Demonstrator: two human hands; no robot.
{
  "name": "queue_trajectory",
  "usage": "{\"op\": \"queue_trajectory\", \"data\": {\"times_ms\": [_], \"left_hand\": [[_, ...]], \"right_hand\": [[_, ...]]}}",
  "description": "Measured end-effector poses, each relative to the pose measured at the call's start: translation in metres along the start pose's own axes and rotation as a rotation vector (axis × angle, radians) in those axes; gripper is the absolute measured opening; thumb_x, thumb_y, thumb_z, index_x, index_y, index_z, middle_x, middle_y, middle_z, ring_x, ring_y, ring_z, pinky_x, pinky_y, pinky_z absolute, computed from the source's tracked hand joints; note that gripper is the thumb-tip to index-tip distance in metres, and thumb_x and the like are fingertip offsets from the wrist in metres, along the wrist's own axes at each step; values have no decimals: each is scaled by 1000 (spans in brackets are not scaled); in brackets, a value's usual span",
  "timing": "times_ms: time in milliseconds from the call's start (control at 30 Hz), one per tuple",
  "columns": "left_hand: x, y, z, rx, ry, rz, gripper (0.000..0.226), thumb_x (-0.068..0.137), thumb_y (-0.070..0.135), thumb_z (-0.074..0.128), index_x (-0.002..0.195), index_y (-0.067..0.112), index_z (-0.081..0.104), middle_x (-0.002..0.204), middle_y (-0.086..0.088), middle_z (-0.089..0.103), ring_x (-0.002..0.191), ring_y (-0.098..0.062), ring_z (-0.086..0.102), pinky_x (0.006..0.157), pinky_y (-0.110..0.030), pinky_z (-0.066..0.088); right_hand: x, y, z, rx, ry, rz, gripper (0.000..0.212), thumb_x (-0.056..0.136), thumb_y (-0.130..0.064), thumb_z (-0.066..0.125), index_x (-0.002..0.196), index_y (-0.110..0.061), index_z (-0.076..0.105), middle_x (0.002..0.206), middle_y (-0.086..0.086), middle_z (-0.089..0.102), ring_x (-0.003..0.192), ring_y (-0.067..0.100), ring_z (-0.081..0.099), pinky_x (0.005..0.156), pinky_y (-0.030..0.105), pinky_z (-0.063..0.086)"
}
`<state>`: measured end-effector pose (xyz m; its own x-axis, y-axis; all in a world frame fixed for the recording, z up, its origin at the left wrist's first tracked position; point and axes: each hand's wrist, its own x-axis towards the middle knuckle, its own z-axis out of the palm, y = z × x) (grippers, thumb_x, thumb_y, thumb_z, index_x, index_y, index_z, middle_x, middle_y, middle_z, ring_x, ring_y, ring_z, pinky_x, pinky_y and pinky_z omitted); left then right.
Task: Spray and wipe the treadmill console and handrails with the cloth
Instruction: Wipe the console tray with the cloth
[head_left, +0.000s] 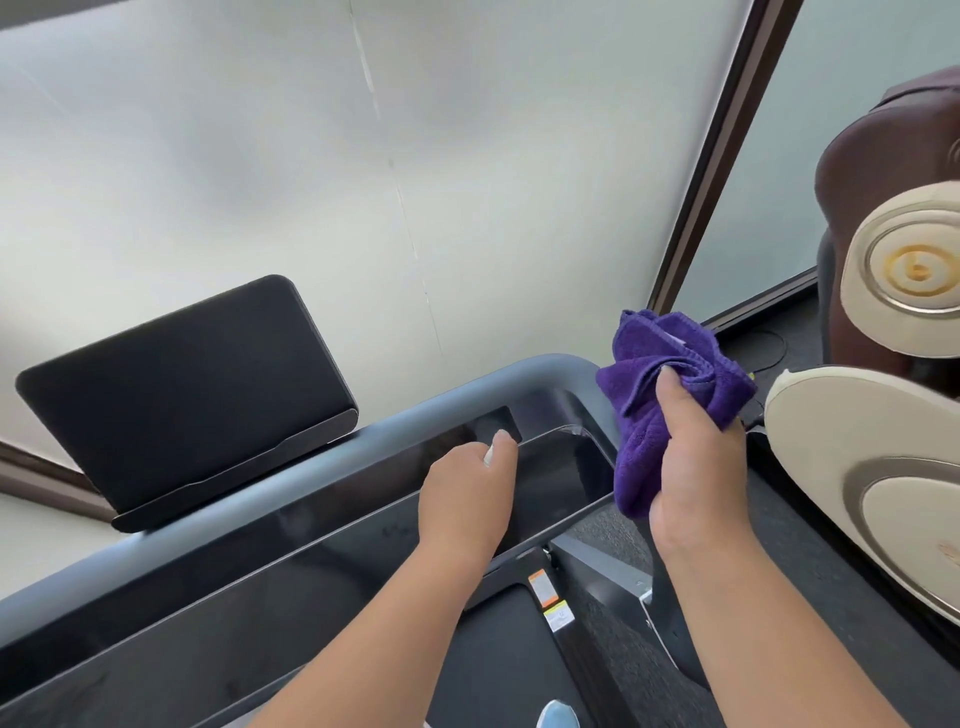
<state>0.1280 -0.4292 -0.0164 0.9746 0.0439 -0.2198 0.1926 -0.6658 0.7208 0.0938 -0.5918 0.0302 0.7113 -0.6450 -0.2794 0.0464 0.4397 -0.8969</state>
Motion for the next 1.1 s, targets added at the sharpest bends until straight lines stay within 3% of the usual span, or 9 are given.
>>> {"op": "queue_trajectory", "data": {"times_ms": [133,267,367,467,633,800,867,1000,1100], "left_hand": [[1,-1,3,-9,4,-33,46,103,36,41,66,17,22,62,-2,26,62,-22,25,59,-38,21],[0,-6,8,-57,-7,-60,46,98,44,37,66,13,27,61,-7,36,59,-22,37,60,-39,30],[-3,-4,12,-107,-61,-66,54,84,53,33,69,1,35,62,-8,45,59,-21,41,62,-40,34],[-4,-2,13,-150,-103,-60,51,75,49,33,69,-2,35,62,-10,41,62,-22,35,64,-41,32],[-11,2,18,-205,-119,-73,50,80,49,36,70,0,31,64,-9,37,65,-23,32,66,-41,33],[-15,4,18,-189,-123,-13,47,79,47,35,68,1,32,64,-10,37,63,-22,32,65,-41,32],[-13,2,16,-188,-113,4,48,80,47,36,69,0,34,64,-10,39,63,-22,33,65,-40,34],[-9,0,9,-193,-58,28,58,85,55,36,72,-1,35,64,-9,43,62,-21,39,65,-40,37],[-6,-5,2,-177,-3,32,63,87,60,35,75,-2,36,65,-9,46,63,-22,41,66,-41,38]], "right_hand": [[2,1,-7,40,21,25,40,79,-42,78,116,-34,68,109,-8,78,110,20,73,107,56,52],[4,1,-11,60,16,41,32,75,-45,80,106,-39,71,106,-10,78,109,19,73,107,56,52],[4,1,-13,80,-9,37,13,79,-41,78,91,-45,76,97,-11,78,103,19,73,106,58,52],[3,-1,-14,103,0,33,17,80,-38,77,96,-40,75,96,-10,77,101,20,72,107,60,51],[5,-3,-15,136,29,37,26,80,-36,78,106,-35,71,102,-9,79,112,23,73,108,57,52],[5,-7,-17,154,33,31,15,81,-36,78,94,-43,76,100,-11,79,115,25,72,108,57,51],[3,-8,-19,176,25,24,16,83,-34,77,98,-40,75,101,-10,78,116,26,72,108,57,52],[0,-5,-24,159,12,8,18,87,-33,75,104,-39,74,106,-10,78,111,20,72,108,53,52],[-5,8,-24,-30,-30,-99,10,94,-32,72,101,-38,75,96,-15,76,93,6,69,93,37,53]]}}
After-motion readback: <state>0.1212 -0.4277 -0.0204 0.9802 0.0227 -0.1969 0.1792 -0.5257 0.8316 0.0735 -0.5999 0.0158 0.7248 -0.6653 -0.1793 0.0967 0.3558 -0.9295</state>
